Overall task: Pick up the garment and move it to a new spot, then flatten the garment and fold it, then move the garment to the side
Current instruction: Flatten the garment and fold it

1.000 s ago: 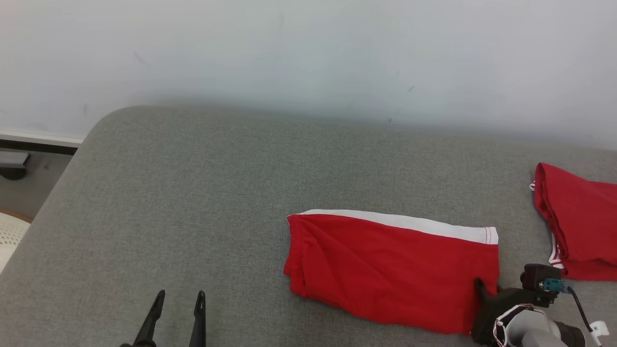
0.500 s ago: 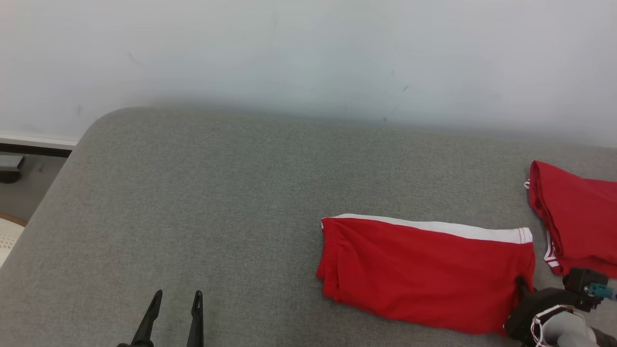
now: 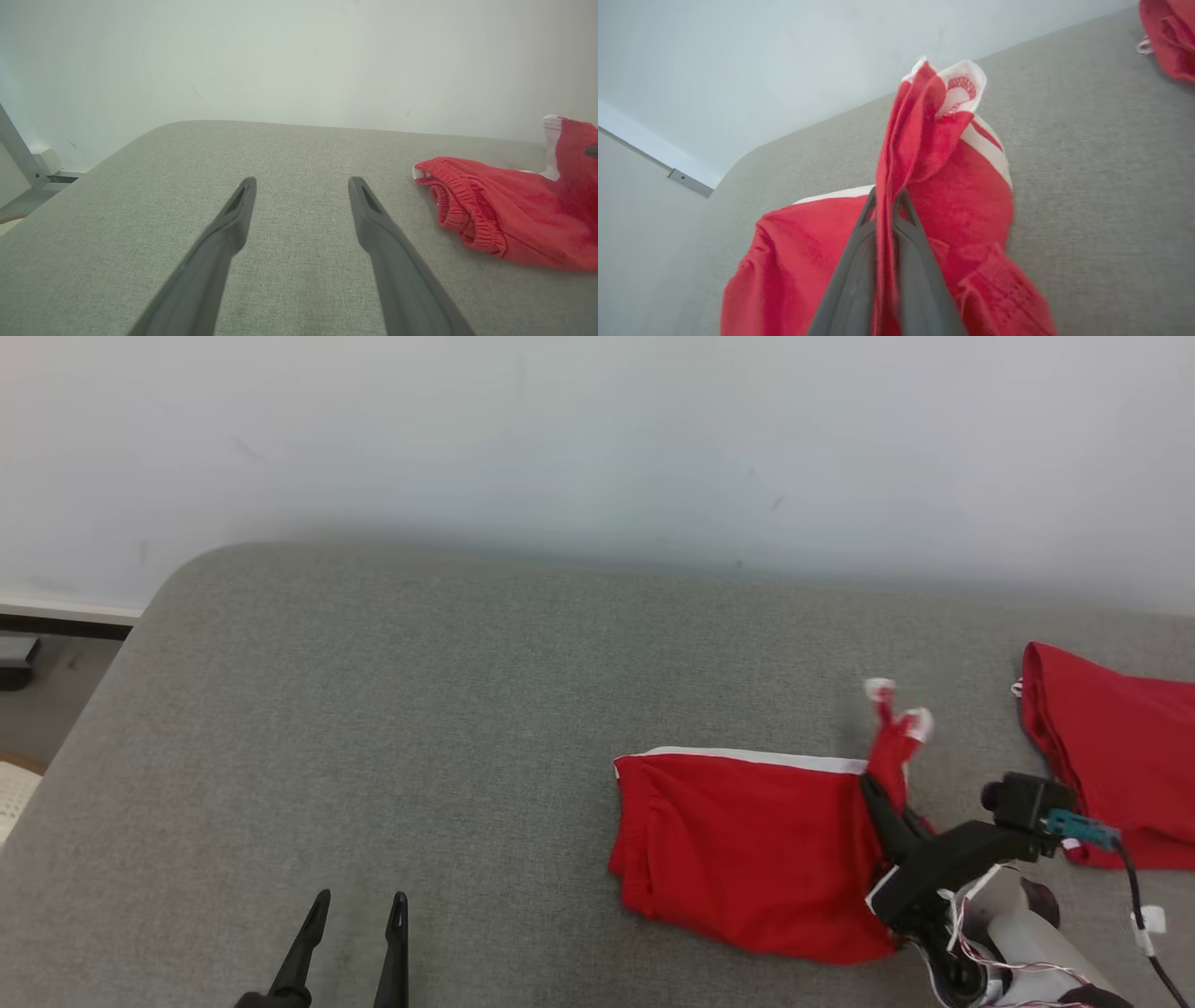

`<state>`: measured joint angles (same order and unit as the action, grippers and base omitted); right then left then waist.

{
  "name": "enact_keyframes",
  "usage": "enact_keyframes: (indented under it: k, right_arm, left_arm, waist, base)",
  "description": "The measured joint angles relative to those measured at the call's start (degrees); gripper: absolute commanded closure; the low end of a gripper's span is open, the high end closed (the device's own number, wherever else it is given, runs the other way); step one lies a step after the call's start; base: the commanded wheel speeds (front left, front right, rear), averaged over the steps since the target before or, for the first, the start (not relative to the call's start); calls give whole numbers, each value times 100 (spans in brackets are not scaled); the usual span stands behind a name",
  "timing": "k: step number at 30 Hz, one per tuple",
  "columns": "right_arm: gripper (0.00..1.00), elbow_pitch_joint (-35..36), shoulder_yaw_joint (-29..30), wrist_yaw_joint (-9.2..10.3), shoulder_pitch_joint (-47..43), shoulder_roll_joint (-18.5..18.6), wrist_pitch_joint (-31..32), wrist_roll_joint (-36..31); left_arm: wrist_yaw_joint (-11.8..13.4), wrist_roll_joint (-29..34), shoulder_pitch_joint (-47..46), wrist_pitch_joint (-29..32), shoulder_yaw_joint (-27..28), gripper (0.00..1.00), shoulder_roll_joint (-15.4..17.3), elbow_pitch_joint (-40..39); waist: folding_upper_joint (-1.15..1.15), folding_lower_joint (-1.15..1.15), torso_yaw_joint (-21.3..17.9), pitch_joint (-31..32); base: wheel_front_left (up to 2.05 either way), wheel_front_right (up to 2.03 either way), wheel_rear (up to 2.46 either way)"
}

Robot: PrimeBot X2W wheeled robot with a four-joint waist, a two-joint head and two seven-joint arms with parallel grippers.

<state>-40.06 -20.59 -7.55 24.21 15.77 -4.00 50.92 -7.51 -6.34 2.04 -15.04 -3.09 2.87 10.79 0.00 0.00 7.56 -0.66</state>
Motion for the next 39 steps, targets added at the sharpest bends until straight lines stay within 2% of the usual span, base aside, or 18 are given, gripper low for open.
enact_keyframes:
  k: [5,13,17,27,28,29,30,31,32,34,35,37,38,39]
  right_arm:
    - [100,422,-169,0,48,-176,168,357]
    - [100,472,-566,0,307,-746,280,501]
    - [100,338,-678,0,439,-926,247,539]
    - [100,-594,-945,0,695,-1167,8,524]
    - [91,-654,-973,1,719,-1177,-23,545]
    - [30,-656,-1039,1,736,-1179,-79,548]
    - [0,-622,-1096,1,748,-1182,-115,567]
    - [0,-591,-1132,1,753,-1195,-158,619]
    - [0,-455,-1369,1,784,-1037,-387,592]
    - [0,-155,-1391,1,851,-516,-801,657]
    - [0,24,-1204,1,814,-144,-1011,657]
    - [0,94,-1055,1,727,-14,-1059,654]
    - [0,175,-600,1,469,214,-1098,522]
    - [0,179,-528,1,424,248,-1099,390]
  left_arm:
    - [0,-25,-21,0,-56,0,1,1]
    - [0,-58,-98,0,-199,0,1,93]
    - [0,-80,-146,0,-252,0,0,102]
    - [2,-192,-329,0,-368,0,1,134]
    - [4,-201,-344,0,-366,0,1,135]
    - [18,-225,-343,0,-367,0,1,140]
    - [22,-231,-344,0,-364,0,1,140]
    - [33,-232,-344,0,-354,0,1,141]
    - [45,-231,-340,0,-266,0,1,140]
    - [45,-230,-304,0,-167,0,1,127]
    - [44,-223,-214,0,-111,0,0,103]
    - [44,-222,-209,0,-83,0,2,81]
    - [43,-210,-205,0,-32,0,2,38]
    - [43,-204,-205,0,-26,0,1,36]
  waist:
    - [0,0,128,-26]
    - [0,0,383,-51]
    - [0,0,512,-84]
    - [0,0,728,-259]
    - [0,0,742,-271]
    - [0,0,752,-281]
    - [0,0,758,-289]
    - [0,0,757,-288]
    - [0,0,695,-250]
    - [0,0,539,-178]
    - [0,0,441,-153]
    - [0,0,404,-154]
    - [0,0,340,-178]
    - [0,0,333,-187]
  base:
    - [0,0,0]
    - [0,0,0]
    - [0,0,0]
    - [0,0,0]
    - [0,0,0]
    - [0,0,0]
    - [0,0,0]
    - [0,0,0]
    - [0,0,0]
    - [0,0,0]
    - [0,0,0]
    - [0,0,0]
    - [0,0,0]
    - [0,0,0]
